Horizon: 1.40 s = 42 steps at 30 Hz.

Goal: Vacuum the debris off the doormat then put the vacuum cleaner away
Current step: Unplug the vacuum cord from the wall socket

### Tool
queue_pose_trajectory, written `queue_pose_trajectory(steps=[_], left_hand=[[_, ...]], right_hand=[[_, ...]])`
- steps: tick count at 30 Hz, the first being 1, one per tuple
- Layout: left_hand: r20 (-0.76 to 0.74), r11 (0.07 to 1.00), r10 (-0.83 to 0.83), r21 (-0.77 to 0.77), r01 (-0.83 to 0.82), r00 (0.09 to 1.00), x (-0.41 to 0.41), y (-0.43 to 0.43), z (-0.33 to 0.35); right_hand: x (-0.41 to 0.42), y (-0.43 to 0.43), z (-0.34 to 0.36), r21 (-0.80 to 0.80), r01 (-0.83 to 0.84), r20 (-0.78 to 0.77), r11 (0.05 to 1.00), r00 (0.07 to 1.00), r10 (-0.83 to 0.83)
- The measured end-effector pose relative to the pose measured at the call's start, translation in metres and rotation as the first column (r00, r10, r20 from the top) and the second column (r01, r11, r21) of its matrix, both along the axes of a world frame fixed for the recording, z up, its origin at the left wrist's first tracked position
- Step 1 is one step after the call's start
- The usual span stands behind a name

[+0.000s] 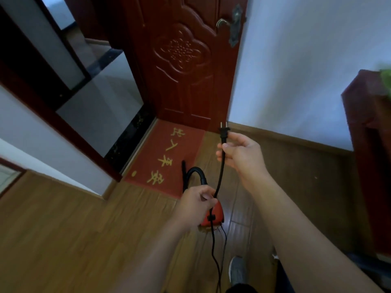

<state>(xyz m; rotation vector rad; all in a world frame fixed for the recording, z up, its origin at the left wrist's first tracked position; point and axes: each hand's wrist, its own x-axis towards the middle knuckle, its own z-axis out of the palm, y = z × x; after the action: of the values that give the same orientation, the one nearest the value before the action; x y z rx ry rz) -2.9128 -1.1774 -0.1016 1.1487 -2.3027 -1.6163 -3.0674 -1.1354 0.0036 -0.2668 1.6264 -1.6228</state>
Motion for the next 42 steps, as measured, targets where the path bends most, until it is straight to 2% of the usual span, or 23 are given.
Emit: queue_pose_trajectory(steps=[6, 10, 23, 30, 35, 42], left_hand=[[0.041, 0.995, 0.089, 0.04, -0.09, 0.995, -0.059, -0.002, -0.024], [0.062, 0.99, 0.11, 0.085, -0.115, 0.992, -0.074, -0.012, -0.04], [0.055, 0.953, 0.041, 0.299, -0.056, 0.998, -0.063, -0.102, -0.097], [0.065, 0.94, 0.014, 0.34, -0.035, 0.998, -0.051, -0.155, -0.132], [0.092, 0.93, 0.0, 0.367, -0.034, 0.996, -0.059, -0.163, -0.157], [0.123, 0.923, 0.021, 0.378, -0.067, 0.992, -0.084, -0.141, -0.209]], right_hand=[[-0.059, -0.022, -0.023, 0.022, -0.145, 0.021, 0.989, 0.989, 0.145], [-0.077, -0.039, -0.044, 0.075, -0.177, 0.03, 0.981, 0.984, 0.175], [-0.06, -0.135, -0.094, 0.218, -0.075, 0.028, 0.973, 0.997, 0.071], [-0.048, -0.181, -0.12, 0.243, -0.049, 0.005, 0.969, 0.999, 0.049], [-0.059, -0.187, -0.151, 0.272, -0.05, 0.017, 0.961, 0.999, 0.047], [-0.091, -0.18, -0.225, 0.301, -0.109, 0.141, 0.947, 0.988, 0.069]])
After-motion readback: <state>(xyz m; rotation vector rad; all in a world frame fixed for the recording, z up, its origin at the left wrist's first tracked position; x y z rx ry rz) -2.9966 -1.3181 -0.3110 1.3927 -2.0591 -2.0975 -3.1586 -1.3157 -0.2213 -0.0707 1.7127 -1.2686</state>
